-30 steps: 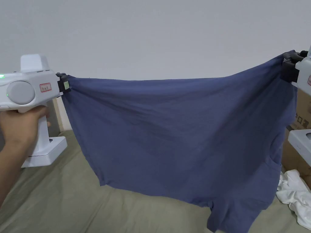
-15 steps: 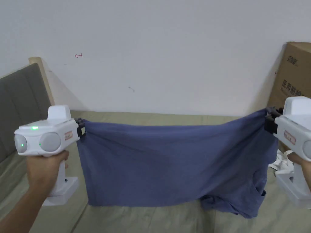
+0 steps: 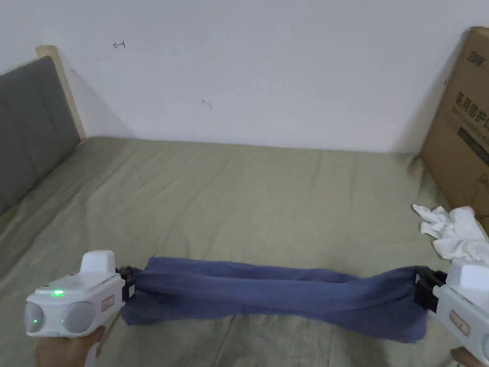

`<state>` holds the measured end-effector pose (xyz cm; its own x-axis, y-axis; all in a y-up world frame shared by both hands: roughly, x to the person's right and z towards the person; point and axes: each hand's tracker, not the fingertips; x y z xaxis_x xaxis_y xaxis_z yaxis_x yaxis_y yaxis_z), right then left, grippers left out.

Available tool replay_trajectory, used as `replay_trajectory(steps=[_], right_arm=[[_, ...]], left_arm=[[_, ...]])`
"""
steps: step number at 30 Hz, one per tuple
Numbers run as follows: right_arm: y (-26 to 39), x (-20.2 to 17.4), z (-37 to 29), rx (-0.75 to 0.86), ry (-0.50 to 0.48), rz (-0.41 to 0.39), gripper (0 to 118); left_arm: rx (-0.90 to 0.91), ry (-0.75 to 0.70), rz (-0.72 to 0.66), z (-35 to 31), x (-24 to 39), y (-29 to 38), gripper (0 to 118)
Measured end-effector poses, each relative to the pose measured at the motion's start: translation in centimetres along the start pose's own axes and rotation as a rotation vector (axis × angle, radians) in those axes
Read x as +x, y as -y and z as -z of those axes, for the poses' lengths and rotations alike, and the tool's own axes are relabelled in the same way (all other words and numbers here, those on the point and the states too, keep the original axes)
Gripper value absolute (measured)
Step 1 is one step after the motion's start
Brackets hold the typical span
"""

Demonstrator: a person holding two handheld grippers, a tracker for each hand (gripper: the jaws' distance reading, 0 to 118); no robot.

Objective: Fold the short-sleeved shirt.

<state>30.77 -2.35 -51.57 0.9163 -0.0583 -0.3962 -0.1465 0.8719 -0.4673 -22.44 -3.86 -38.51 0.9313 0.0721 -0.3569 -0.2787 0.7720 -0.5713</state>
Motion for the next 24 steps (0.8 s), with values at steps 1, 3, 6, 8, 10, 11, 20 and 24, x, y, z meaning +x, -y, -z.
replay_trajectory(steps=[1, 3, 6, 8, 10, 11, 20, 24], right_arm=[[1.3, -0.2, -0.7, -0.016, -0.004, 0.009, 4], [4.1, 0.0, -2.2, -0.052, -0.009, 0.036, 4], [7.8, -0.7, -4.8, -0.099, -0.016, 0.073, 4], [10.0, -1.1, -6.9, -0.131, -0.025, 0.090, 4], [12.0, -1.5, -8.7, -0.160, -0.026, 0.100, 4], [13.0, -1.7, -9.6, -0.175, -0.027, 0.104, 4], [17.3, -1.5, -16.5, -0.240, -0.044, 0.141, 4], [18.4, -1.3, -18.2, -0.252, -0.051, 0.147, 4]], left_arm=[[-0.034, -0.002, 0.001, -0.6, 0.0, 1.3, 2], [-0.064, -0.012, -0.002, -1.7, -0.5, 4.0, 2], [-0.110, -0.025, -0.020, -2.2, -2.0, 7.5, 2], [-0.132, -0.042, -0.025, -3.3, -2.5, 9.5, 2], [-0.154, -0.052, -0.020, -4.2, -2.9, 11.4, 2], [-0.166, -0.060, -0.019, -4.7, -3.1, 12.3, 2], [-0.208, -0.059, -0.047, -10.1, -4.4, 17.7, 2], [-0.209, -0.056, -0.048, -11.6, -5.3, 19.0, 2]])
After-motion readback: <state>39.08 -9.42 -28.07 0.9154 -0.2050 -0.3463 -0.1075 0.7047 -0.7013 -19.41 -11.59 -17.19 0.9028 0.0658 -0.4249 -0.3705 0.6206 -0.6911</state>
